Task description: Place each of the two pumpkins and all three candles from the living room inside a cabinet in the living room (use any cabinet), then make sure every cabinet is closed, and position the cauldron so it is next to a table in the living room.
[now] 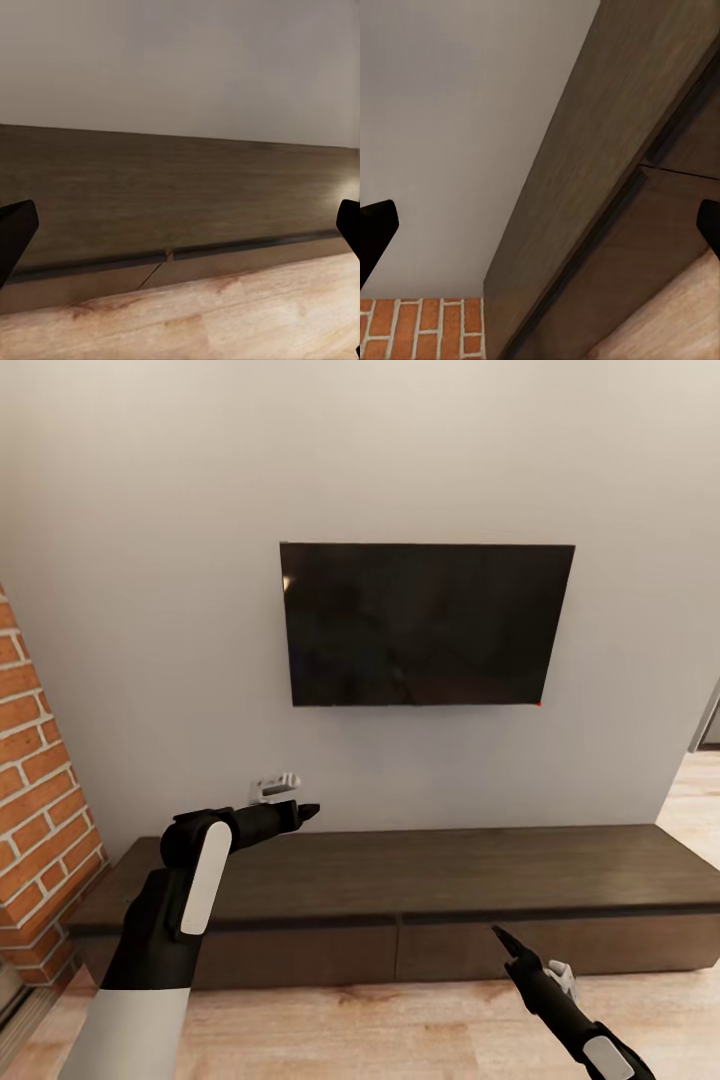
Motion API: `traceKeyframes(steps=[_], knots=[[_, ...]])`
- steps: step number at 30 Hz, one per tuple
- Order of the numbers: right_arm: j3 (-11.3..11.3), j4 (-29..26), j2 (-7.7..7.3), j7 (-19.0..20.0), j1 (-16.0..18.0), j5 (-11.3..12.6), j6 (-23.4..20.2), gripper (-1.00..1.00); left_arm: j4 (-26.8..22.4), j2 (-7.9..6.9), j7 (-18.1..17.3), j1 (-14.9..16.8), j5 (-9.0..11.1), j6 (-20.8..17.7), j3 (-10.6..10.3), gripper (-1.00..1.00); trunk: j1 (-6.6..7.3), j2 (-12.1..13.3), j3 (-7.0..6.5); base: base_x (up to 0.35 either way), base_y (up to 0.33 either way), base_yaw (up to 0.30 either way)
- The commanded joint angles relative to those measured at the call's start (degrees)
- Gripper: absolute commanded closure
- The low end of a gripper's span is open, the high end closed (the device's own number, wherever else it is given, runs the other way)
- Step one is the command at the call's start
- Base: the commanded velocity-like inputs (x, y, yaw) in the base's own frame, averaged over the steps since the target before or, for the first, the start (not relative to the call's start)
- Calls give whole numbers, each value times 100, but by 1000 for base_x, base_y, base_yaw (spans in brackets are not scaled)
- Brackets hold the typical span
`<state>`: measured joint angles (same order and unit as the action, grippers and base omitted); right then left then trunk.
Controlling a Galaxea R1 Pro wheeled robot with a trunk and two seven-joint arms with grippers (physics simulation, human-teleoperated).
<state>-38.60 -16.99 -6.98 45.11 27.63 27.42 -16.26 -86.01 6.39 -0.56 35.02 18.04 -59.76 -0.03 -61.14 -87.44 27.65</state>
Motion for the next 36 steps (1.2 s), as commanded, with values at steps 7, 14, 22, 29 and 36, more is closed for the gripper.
traceKeyframes(steps=[7, 14, 22, 29, 36], knots=[[-364, 2, -84, 461, -96, 31, -88, -100, -4, 2, -6, 5, -3, -24, -5, -100, -154, -286, 132, 0, 0, 0], [-454, 2, -115, 624, -133, 34, -103, -100, -4, 2, -6, 5, -3, -24, -6, -100, -308, -566, 258, 0, 0, 0], [-471, 2, -141, 653, -143, 36, -105, -100, -4, 2, -6, 5, -3, -24, -6, -100, -484, -887, 402, 0, 0, 0], [-472, 2, -145, 656, -144, 33, -105, -100, -4, 2, -6, 5, -3, -24, -6, -100, -637, -1168, 527, 0, 0, 0], [-473, 2, -146, 657, -144, 30, -105, -100, -4, 2, -6, 5, -3, -24, -6, -100, -791, -1449, 653, 0, 0, 0]])
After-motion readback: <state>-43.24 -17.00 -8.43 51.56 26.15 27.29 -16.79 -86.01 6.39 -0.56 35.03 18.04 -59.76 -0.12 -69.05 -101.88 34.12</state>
